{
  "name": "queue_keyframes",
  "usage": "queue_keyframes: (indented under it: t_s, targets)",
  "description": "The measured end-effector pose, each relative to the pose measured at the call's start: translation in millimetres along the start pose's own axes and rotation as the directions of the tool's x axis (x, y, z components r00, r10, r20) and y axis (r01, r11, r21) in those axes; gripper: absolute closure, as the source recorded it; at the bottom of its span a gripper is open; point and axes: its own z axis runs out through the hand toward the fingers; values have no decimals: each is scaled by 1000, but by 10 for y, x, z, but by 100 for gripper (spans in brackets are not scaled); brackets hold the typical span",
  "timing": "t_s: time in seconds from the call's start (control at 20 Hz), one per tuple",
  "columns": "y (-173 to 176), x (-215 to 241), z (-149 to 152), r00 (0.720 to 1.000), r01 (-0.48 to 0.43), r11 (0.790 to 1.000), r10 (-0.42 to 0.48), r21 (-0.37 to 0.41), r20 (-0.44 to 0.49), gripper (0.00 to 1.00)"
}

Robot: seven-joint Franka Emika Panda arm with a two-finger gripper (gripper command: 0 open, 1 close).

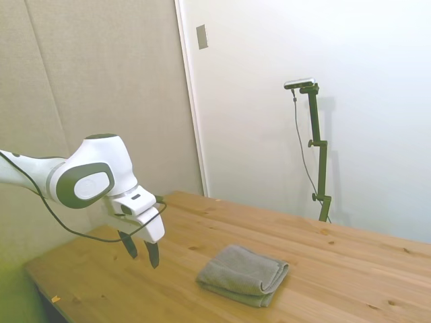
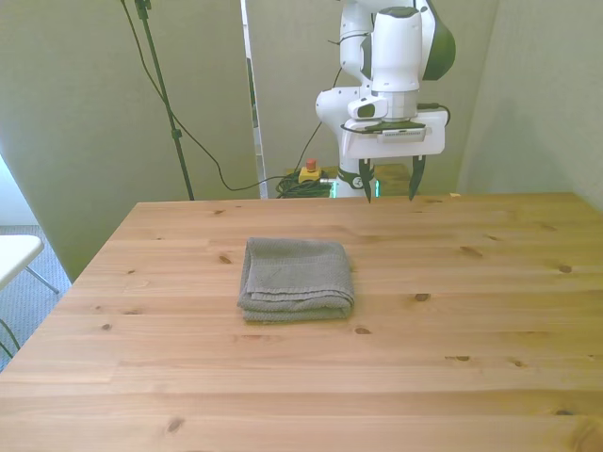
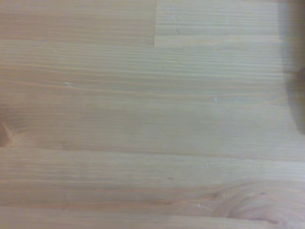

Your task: Unfold the towel

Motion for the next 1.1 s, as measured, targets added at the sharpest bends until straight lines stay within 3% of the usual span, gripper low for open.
queue_keyframes:
  t_s: [0.15,0.3,0.5,0.7,0.85,1.1]
  targets:
    - [7,58,-37,999,-31,999,32,9,-4,0]
    - [197,426,-157,992,-124,992,124,38,-11,0]
    - [813,1348,-245,956,-293,953,294,76,-10,0]
    - [1344,2169,-143,915,-402,907,402,126,26,0]
    - [1504,2510,14,902,-431,891,428,144,49,0]
    - [1590,2632,208,904,-427,890,416,159,101,0]
